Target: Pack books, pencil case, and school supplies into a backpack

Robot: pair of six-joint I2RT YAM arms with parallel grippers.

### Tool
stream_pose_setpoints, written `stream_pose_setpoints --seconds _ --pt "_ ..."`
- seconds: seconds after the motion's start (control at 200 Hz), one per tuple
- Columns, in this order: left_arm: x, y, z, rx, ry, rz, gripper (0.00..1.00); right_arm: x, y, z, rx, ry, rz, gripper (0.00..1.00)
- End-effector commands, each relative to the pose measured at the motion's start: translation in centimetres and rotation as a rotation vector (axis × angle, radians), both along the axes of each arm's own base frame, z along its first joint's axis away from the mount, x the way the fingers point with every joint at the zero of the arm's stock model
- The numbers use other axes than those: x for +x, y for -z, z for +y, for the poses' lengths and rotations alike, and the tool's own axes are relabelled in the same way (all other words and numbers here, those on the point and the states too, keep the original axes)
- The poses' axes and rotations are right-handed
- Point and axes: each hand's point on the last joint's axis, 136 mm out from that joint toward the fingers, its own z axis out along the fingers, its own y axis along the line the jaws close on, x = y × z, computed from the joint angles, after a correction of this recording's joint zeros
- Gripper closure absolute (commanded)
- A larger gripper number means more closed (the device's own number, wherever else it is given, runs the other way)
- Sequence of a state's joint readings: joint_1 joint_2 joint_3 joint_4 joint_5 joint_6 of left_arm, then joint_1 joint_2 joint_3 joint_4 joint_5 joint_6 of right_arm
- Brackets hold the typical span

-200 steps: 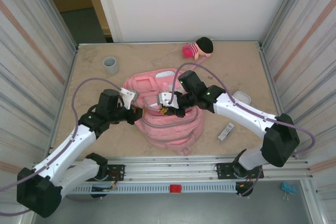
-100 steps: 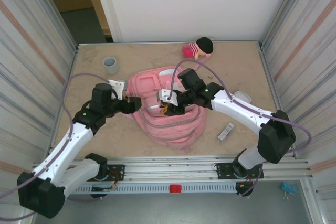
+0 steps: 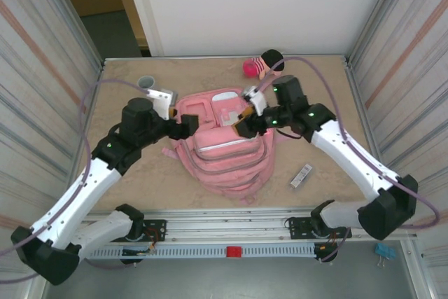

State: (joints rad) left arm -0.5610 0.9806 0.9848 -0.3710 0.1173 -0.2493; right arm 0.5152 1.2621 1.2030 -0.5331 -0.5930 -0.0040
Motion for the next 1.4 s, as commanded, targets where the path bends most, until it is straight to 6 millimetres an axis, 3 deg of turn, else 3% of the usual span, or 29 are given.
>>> stream_pose_setpoints --seconds 0.0,0.205,0.351,0.456,0.702,1.393 --pt "0.1 -0.8 -1.9 0.098 0.043 -0.063 0.13 0.0 2.4 -4.4 -0.007 0.298 0.274 0.48" --pt "-0.1 1.5 -7.4 0.181 0.167 -0.029 0.1 -0.8 7.8 -12.6 -0.102 0.698 0.511 0.47" --pt "0.2 3.3 -10.0 0.175 0.192 0.021 0.09 -3.3 13.0 -18.6 -0.215 1.018 0.727 0.45" --pt "0.2 4.0 -11.4 0.167 0.21 0.04 0.09 -5.5 15.9 -21.0 -0.281 1.144 0.866 0.44" --pt "0.6 5.2 -12.7 0.155 0.225 0.076 0.09 -7.8 19.5 -22.5 -0.329 1.265 0.96 0.42" --pt "1.0 6.5 -14.0 0.164 0.253 0.106 0.08 -8.0 24.6 -22.2 -0.385 1.292 1.096 0.38"
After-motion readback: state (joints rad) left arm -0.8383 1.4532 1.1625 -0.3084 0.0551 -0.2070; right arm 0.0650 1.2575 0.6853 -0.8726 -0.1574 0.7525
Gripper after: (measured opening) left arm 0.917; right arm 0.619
